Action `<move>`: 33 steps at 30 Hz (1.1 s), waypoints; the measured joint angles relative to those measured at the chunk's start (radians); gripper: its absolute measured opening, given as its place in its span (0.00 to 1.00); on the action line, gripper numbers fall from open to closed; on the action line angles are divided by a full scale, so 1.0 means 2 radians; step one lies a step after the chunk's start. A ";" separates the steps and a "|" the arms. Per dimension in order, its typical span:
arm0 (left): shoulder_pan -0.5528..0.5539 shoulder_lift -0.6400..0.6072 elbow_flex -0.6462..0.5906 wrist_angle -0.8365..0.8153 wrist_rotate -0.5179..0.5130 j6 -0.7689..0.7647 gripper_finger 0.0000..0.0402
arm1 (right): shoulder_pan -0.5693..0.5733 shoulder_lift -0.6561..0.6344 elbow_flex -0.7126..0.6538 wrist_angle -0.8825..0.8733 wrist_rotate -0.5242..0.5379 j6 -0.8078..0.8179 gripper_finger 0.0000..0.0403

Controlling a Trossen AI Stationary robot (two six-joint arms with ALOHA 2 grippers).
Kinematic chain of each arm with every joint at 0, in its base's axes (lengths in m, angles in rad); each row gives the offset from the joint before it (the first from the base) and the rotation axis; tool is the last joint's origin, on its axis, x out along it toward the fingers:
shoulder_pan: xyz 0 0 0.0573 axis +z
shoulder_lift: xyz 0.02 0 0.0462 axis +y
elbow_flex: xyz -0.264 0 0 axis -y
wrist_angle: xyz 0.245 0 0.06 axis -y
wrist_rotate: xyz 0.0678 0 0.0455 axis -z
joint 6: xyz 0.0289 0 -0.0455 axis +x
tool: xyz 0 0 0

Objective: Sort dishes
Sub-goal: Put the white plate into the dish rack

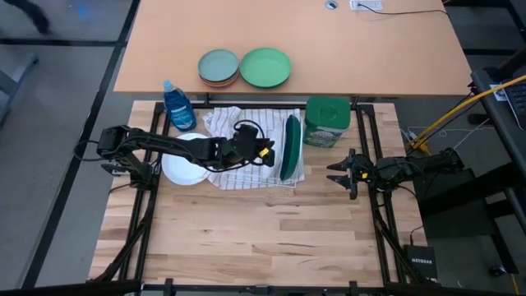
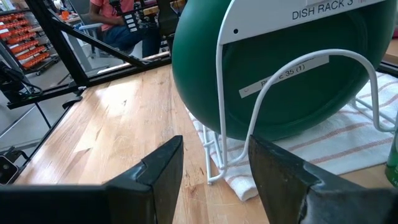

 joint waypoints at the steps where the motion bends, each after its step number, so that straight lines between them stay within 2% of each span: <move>1: 0.000 0.000 0.000 0.000 0.000 0.010 0.23 | 0.000 0.000 0.000 0.000 0.000 0.000 0.46; 8: 0.000 -0.005 0.000 -0.004 0.000 0.063 0.23 | 0.000 0.000 0.000 0.000 0.000 0.000 0.46; 14: -0.010 -0.048 0.000 -0.024 0.005 0.142 0.22 | 0.000 0.000 0.000 0.000 0.000 0.000 0.46; 19: -0.034 -0.106 0.000 -0.118 0.095 0.193 0.22 | 0.000 0.000 0.000 0.000 0.000 0.000 0.46; 22: -0.056 -0.132 0.000 -0.199 0.150 0.164 0.22 | 0.000 0.000 0.000 0.000 0.000 0.000 0.46; 24: -0.076 -0.141 0.000 -0.263 0.165 0.130 0.21 | 0.000 0.000 0.000 0.000 0.000 0.000 0.46; 29: -0.128 -0.141 0.000 -0.413 0.169 0.039 0.21 | 0.000 0.000 0.000 0.000 0.000 0.000 0.46; 33: -0.161 -0.138 -0.005 -0.489 0.168 -0.020 0.21 | 0.000 0.000 0.000 0.000 0.000 0.000 0.46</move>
